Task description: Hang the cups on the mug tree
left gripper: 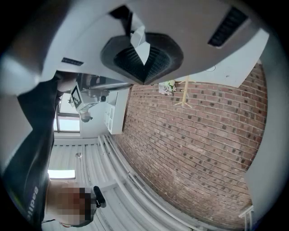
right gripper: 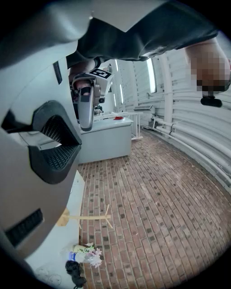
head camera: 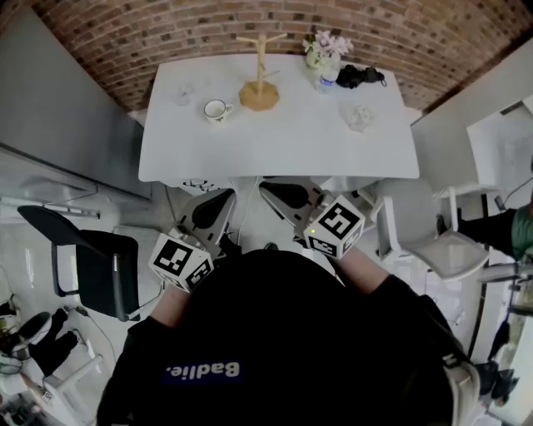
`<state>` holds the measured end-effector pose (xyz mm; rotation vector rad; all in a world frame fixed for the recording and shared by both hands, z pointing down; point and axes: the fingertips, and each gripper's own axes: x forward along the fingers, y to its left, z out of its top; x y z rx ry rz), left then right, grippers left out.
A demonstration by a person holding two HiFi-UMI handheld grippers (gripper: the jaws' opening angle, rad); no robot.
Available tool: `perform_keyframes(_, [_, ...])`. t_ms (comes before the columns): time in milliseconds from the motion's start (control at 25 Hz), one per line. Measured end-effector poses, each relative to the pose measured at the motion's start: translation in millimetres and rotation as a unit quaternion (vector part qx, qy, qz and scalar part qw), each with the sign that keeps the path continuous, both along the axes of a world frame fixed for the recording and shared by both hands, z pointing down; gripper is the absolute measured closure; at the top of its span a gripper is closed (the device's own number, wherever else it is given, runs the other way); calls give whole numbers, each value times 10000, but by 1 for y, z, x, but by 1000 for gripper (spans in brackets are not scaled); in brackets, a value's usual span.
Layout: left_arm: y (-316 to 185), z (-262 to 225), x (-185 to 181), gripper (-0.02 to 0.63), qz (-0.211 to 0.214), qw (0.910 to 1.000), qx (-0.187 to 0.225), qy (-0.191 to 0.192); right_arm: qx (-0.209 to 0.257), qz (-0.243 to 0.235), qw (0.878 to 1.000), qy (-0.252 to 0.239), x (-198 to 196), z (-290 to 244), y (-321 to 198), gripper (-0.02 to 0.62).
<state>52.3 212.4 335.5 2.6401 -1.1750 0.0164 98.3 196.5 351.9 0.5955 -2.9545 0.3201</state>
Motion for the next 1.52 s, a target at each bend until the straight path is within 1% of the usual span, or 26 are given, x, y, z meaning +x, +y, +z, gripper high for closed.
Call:
perform_keyframes(600, [-9,-1,9,604,44,10000,9,-63,17,0,10000,-38,7,-4,-9,566])
perform_keyframes(960, [-9,-5,15,604,7,9998,73,-202,25,-22,9999,-128,12,-5,-10,565])
perform_keyframes(1080, [-8,-6,15,604,-50,9998,44,-197,10,-49,9999,-133,13,-6,-10,565])
perform_keyframes(1360, [-19,-9,0,604,-229,9996,9,-146,67,31,10000,-54,9,-7,-23,563])
perform_keyframes(1440, [-28,-6,-6,604,-208,9996,-9,-164,97,73,9999,-16,2,-7,-32,563])
perform_keyframes(1520, [-37,-2,-13,604,-166,9998,-5,-105,87,106,9999,44,-6,-6,-41,563])
